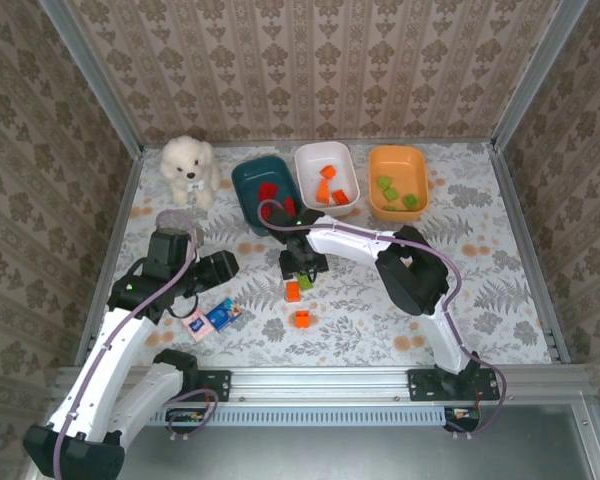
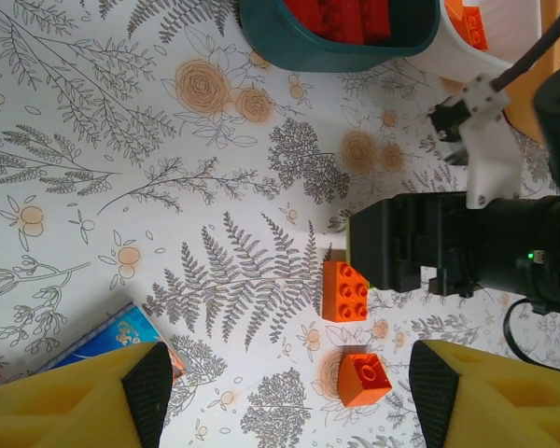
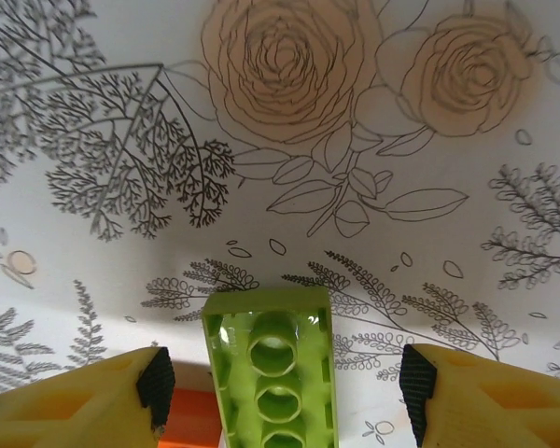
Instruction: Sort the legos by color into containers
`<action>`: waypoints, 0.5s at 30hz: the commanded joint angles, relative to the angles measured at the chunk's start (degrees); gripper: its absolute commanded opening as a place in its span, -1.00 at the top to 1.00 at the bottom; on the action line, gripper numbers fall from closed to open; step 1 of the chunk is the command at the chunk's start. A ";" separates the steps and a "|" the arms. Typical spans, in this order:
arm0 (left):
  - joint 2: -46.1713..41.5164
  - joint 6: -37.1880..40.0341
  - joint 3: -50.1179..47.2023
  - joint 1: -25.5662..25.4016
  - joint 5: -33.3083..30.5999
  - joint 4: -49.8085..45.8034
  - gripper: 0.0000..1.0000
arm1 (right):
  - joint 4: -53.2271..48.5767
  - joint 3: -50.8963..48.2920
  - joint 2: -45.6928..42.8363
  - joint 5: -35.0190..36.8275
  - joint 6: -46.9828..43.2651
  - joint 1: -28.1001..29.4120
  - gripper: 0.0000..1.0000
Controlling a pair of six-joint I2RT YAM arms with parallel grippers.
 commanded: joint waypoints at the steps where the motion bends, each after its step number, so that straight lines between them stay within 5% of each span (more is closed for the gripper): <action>1: -0.72 -1.15 -0.16 -0.58 1.29 1.26 -0.42 | -2.57 2.28 1.18 0.61 -1.43 0.17 -0.35; 15: 0.07 -2.01 -0.35 -1.73 1.46 3.08 -0.42 | -4.13 2.50 4.03 2.82 -2.22 0.28 0.07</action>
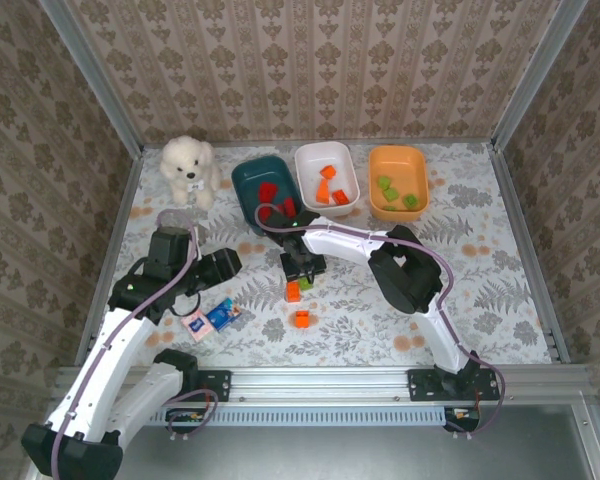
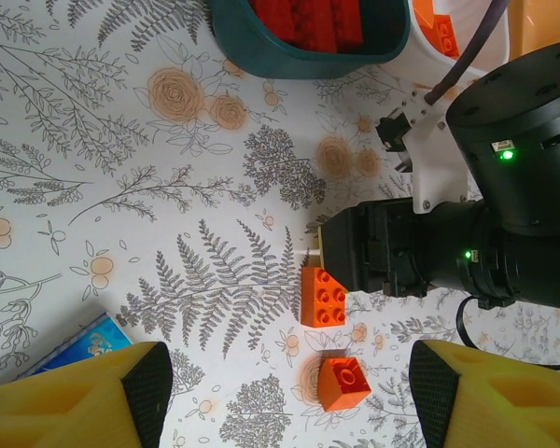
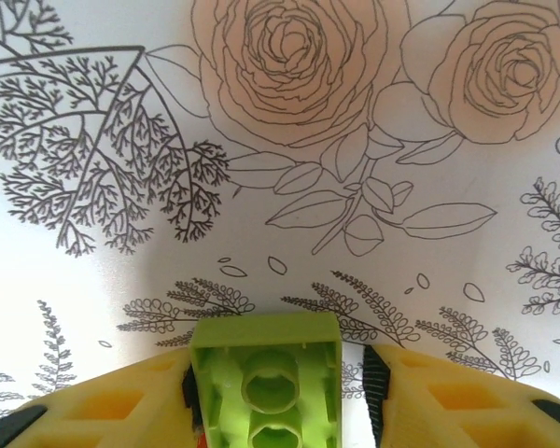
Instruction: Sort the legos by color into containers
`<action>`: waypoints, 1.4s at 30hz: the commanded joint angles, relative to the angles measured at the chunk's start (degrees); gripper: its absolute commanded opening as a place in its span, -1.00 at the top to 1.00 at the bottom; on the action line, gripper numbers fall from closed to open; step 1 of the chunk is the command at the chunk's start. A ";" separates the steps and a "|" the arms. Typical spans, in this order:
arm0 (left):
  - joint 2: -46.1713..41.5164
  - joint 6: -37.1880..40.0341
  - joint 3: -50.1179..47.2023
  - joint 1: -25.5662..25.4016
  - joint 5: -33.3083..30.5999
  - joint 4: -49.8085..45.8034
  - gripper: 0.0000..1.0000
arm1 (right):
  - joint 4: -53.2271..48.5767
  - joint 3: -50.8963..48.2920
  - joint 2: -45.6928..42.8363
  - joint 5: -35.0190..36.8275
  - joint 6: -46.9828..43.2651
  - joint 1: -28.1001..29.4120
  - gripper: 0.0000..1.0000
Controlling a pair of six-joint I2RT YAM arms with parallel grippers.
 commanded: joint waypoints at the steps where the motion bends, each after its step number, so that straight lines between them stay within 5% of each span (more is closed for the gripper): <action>1: 0.13 -0.94 -0.49 -0.58 0.81 1.12 -0.42 | -2.59 0.45 1.45 2.40 -0.99 0.08 0.12; 12: 2.51 -1.57 -1.42 -2.72 6.20 7.84 -0.42 | -2.38 0.50 -4.27 4.02 -1.92 -2.87 0.44; 23: 17.55 -4.51 9.03 -5.47 11.85 20.82 -0.44 | -2.52 2.52 -17.89 4.79 -9.04 -22.71 0.46; 32: 36.09 -3.30 23.83 -8.75 12.91 25.51 -0.44 | 1.06 17.70 -5.11 3.17 -14.34 -37.71 0.47; 42: 49.21 -2.27 36.16 -10.35 12.53 24.88 -0.43 | 2.16 35.35 14.21 4.92 -16.34 -43.71 0.45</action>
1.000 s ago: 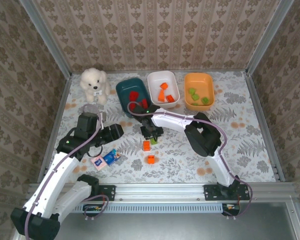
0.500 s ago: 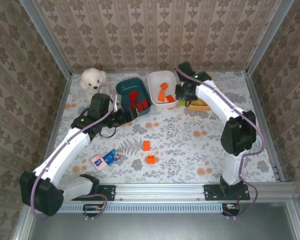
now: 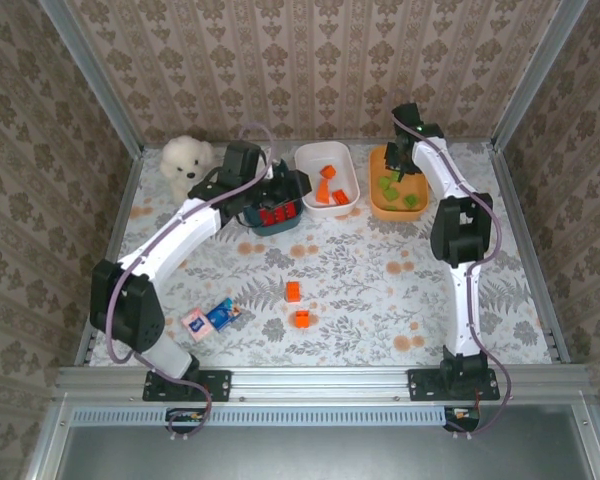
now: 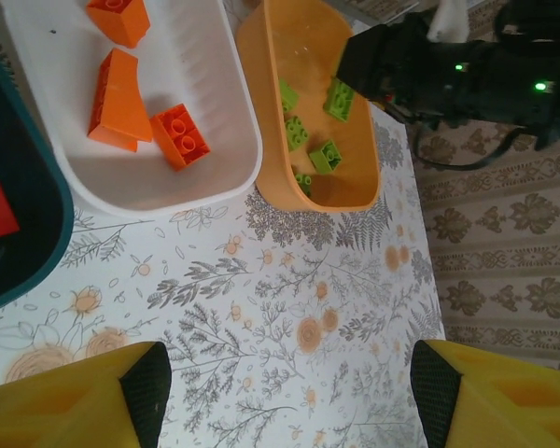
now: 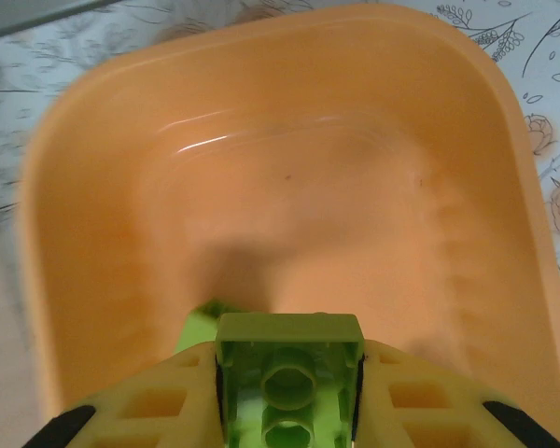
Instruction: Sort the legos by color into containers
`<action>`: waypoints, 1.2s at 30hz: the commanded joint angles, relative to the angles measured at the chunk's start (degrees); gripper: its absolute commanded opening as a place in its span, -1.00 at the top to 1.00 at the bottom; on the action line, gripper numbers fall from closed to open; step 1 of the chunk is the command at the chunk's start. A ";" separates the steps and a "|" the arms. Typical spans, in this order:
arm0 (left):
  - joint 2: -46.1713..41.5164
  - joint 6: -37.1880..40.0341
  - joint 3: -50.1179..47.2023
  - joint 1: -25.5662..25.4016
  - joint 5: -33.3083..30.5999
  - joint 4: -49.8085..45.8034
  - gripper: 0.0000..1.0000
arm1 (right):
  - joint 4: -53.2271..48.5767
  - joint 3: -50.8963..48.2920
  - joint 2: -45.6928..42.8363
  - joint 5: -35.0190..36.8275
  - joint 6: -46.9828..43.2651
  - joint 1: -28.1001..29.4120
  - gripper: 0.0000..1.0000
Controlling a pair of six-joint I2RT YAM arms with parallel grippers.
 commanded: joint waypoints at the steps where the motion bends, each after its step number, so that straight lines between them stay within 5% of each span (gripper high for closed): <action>1: 2.11 1.53 3.92 -0.73 0.34 -0.64 -0.43 | -0.05 4.60 4.14 1.40 -1.46 -1.08 0.45; 7: 3.29 4.06 5.12 -1.77 -1.49 -5.25 -0.42 | -0.05 6.23 7.91 -0.07 -0.95 -1.50 0.33; 14: 1.18 5.24 1.53 -2.41 -3.01 -8.18 -0.42 | -1.36 8.38 3.97 -0.47 -0.59 -1.00 -0.24; 20: -2.40 7.54 -2.37 -3.17 -5.33 -14.61 -0.41 | -0.23 4.77 -6.44 -1.27 0.42 1.45 -0.24; 27: -6.52 9.75 -11.52 -7.95 -8.54 -25.82 -0.46 | 17.42 -31.56 -32.57 -9.85 3.83 10.50 -0.33; 36: -1.31 4.60 -16.64 -14.55 -11.74 -25.17 -0.64 | 27.87 -75.37 -71.12 -21.74 7.43 24.59 -0.44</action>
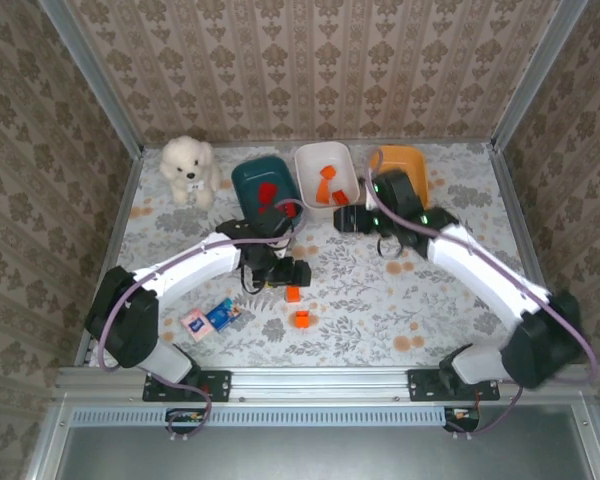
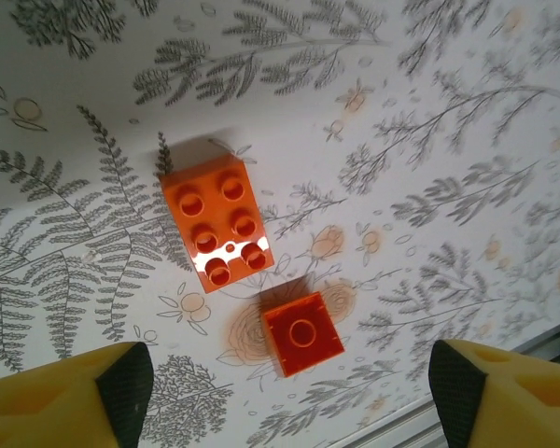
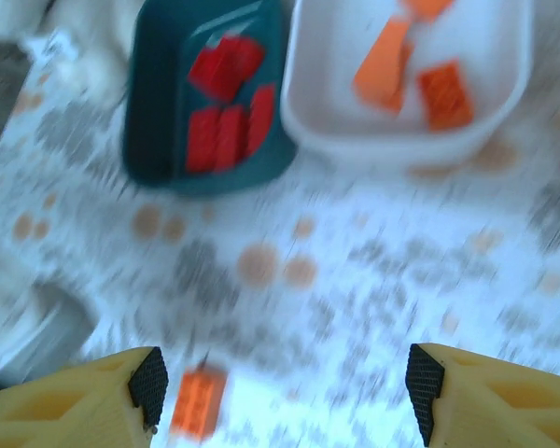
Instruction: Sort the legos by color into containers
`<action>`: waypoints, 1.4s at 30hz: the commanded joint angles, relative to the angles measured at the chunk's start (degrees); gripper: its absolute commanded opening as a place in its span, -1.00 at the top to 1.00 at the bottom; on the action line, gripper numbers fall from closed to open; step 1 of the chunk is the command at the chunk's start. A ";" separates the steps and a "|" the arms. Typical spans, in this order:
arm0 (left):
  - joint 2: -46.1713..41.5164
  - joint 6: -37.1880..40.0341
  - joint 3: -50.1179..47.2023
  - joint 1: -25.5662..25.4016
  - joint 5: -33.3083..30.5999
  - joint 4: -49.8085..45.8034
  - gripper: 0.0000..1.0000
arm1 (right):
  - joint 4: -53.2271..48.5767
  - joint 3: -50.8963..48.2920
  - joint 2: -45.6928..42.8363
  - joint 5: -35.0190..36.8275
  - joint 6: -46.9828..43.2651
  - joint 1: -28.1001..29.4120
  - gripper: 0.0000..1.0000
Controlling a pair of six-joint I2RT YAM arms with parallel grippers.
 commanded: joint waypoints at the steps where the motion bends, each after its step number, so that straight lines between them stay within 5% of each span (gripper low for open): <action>1: 4.12 -2.48 0.84 -1.09 -3.20 -1.09 -0.64 | 2.97 -9.47 -10.55 -6.33 4.38 2.17 -0.45; 10: 12.97 -3.62 5.40 -3.11 -8.63 -3.75 -0.48 | -5.21 -17.48 -25.69 -5.02 7.72 6.89 -0.45; 19: 18.20 -1.84 9.60 -5.14 -12.00 -6.10 0.08 | -4.34 -17.46 -24.46 -4.98 8.01 6.90 -0.44; 29: 20.07 0.04 11.49 -6.06 -14.50 -8.02 0.12 | -3.55 -16.35 -21.79 -5.68 7.12 6.89 -0.45; 34: 20.25 0.75 13.27 -6.67 -15.75 -8.76 0.46 | -3.54 -15.77 -20.97 -6.19 6.80 6.89 -0.44; 42: 17.91 3.92 27.57 -2.31 -15.84 -10.62 0.46 | 2.22 -15.76 -24.90 -2.69 6.61 6.88 -0.49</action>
